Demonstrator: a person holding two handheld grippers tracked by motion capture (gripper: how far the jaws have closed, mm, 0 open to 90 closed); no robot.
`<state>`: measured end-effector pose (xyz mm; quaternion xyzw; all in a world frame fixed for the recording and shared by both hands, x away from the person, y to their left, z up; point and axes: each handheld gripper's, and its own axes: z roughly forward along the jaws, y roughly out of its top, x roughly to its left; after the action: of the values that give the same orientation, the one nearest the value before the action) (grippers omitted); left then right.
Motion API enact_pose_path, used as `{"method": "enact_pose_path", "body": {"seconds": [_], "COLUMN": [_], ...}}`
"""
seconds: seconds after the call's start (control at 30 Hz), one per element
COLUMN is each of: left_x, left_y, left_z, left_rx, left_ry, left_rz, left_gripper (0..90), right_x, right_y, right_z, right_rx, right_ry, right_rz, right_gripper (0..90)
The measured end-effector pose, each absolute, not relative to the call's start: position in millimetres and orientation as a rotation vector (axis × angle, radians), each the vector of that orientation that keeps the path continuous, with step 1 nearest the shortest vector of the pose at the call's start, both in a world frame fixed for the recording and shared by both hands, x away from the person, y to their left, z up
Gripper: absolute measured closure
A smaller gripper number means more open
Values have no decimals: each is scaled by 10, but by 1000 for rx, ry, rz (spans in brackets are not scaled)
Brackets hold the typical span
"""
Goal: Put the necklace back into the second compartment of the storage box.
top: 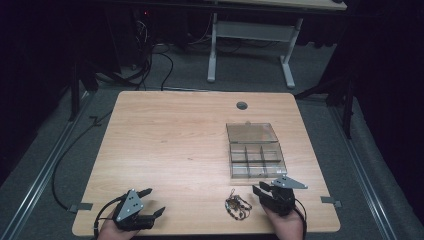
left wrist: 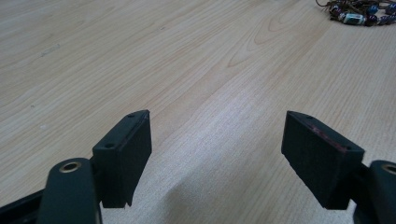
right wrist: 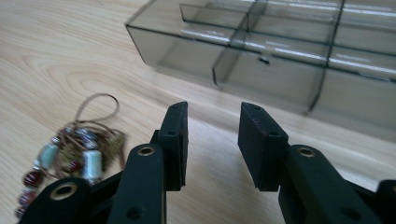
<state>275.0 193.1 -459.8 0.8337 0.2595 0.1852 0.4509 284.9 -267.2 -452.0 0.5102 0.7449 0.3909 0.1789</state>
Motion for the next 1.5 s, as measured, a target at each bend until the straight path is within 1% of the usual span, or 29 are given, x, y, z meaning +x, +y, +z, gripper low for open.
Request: {"method": "enact_pose_path", "body": {"seconds": [0.3,0.43,0.7,0.83,0.87,0.9,0.93,1.03,1.07,1.13,1.3,1.5], "left_x": [2749,2743,2748,2747,2747,2747,2747,2746,2746,2746,2747,2746], "left_y": [1927,1928,1926,1926,1927,1927,1927,1925,1925,1924,1924,1924], "left_z": [-4600,-4599,-4600,-4600,-4599,-4599,-4599,-4600,-4600,-4599,-4599,-4599], "left_rx": [2054,2053,2053,2051,2053,2053,2052,2052,2053,2055,2055,2056], "left_ry": [646,647,659,657,657,657,657,657,657,657,656,653], "left_rz": [468,477,481,481,480,480,480,482,482,482,480,478], "left_gripper": [248,247,247,247,246,246,247,246,247,247,247,247], "right_x": [2820,2814,2751,2699,2675,2675,2662,2649,2636,2629,2612,2632], "right_y": [-2679,-2662,-2466,-2309,-2214,-2214,-2137,-2057,-1976,-1927,-1867,-1893], "right_z": [-4537,-4524,-4433,-4392,-4380,-4380,-4381,-4390,-4405,-4421,-4465,-4534], "right_rx": [1445,1425,1320,1266,1227,1227,1199,1171,1147,1128,1113,1142], "right_ry": [2096,2103,2160,2202,2230,2230,2258,2287,2319,2340,2376,2392], "right_rz": [1127,1121,1151,1175,1177,1177,1177,1177,1165,1144,1077,1039], "right_gripper": [637,653,779,799,814,814,836,860,887,900,900,900]}}
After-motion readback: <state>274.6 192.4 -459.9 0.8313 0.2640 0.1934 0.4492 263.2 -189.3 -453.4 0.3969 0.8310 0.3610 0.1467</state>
